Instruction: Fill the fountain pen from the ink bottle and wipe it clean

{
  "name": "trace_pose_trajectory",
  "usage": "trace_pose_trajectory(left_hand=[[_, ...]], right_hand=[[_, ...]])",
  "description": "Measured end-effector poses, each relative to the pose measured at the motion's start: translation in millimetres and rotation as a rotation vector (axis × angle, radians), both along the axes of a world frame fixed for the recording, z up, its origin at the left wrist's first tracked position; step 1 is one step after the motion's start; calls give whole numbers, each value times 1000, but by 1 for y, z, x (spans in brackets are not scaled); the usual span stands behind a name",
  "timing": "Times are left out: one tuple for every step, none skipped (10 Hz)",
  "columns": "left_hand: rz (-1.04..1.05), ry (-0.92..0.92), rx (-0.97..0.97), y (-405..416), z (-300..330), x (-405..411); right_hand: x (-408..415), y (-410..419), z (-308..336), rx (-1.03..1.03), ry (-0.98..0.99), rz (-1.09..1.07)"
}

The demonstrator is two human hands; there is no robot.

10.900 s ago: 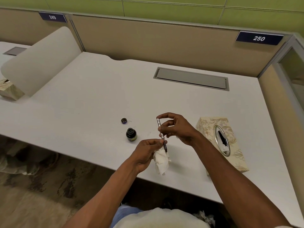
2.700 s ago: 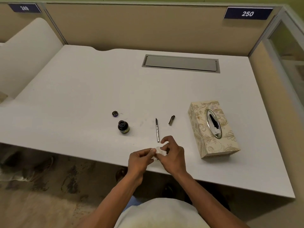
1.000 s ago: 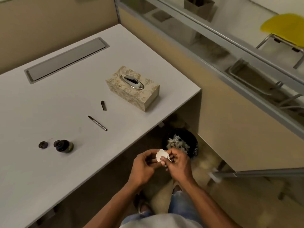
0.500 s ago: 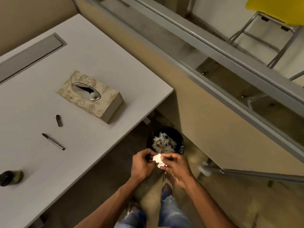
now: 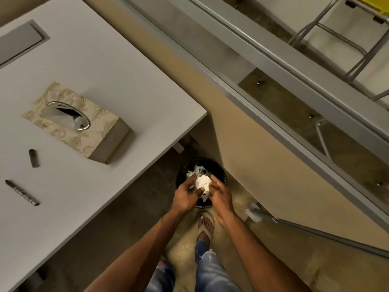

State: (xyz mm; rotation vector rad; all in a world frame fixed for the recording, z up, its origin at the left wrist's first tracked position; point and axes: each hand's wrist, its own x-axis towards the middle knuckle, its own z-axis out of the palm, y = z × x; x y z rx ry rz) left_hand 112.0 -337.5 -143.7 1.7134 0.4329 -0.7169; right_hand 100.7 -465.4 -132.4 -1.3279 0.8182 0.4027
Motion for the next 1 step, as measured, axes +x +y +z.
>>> trace_pose_trajectory(left_hand=[[21, 44, 83, 0, -15, 8]], right_hand=[[6, -8, -10, -70, 22, -16]])
